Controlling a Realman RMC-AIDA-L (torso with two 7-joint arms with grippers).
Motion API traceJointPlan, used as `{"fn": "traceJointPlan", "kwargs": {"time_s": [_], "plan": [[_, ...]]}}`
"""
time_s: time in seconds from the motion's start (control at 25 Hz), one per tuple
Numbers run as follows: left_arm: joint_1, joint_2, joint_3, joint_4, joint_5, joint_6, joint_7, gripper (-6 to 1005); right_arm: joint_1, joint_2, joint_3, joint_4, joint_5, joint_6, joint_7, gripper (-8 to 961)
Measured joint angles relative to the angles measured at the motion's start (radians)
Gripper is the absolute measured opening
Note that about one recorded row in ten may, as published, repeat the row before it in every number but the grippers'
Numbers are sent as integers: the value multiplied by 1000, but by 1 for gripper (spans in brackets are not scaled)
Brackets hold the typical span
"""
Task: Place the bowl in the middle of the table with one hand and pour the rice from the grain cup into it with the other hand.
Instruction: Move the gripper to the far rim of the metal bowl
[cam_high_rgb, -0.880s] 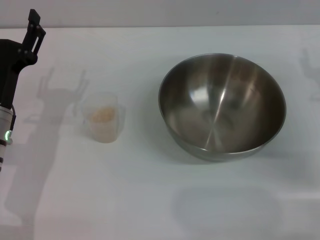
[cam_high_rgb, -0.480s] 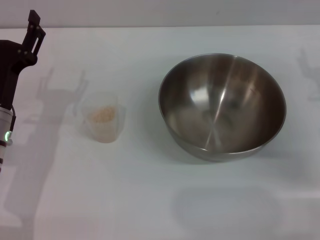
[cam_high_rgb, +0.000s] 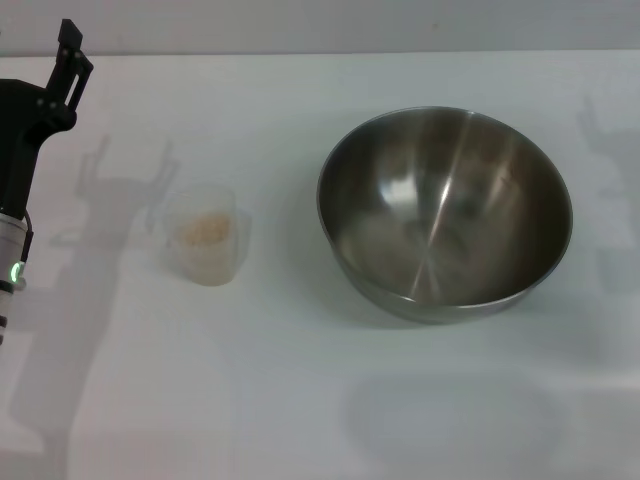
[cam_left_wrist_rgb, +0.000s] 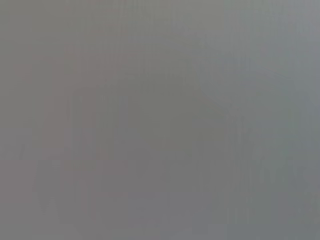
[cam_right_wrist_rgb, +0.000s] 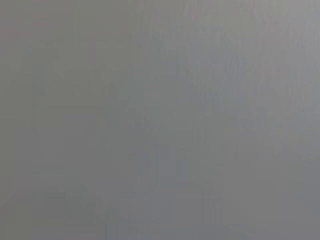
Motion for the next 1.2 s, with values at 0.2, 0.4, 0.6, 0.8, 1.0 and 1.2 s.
{"fn": "traceJointPlan", "kwargs": {"time_s": [0.2,0.4,0.6,0.8,1.0,1.2], "plan": [[-2,0,-2,0,2,-2,0,843,-8,-4,29,-128,10,162,24,750],[-3,2,-6,0,1,0,0,844,-33,-4,38,-346,11,452,52,748],[-5,3,-7,3,-2,0,0,844,-88,-5,59,-640,9,855,113,746],[-7,3,-11,1,-5,1,0,843,-125,-4,149,-928,10,1362,119,744],[-19,2,-12,0,-6,4,0,843,-126,-7,273,-1136,20,1854,125,742],[-21,2,-18,0,-6,6,0,843,-99,-11,408,-1295,23,2259,113,740]]}}
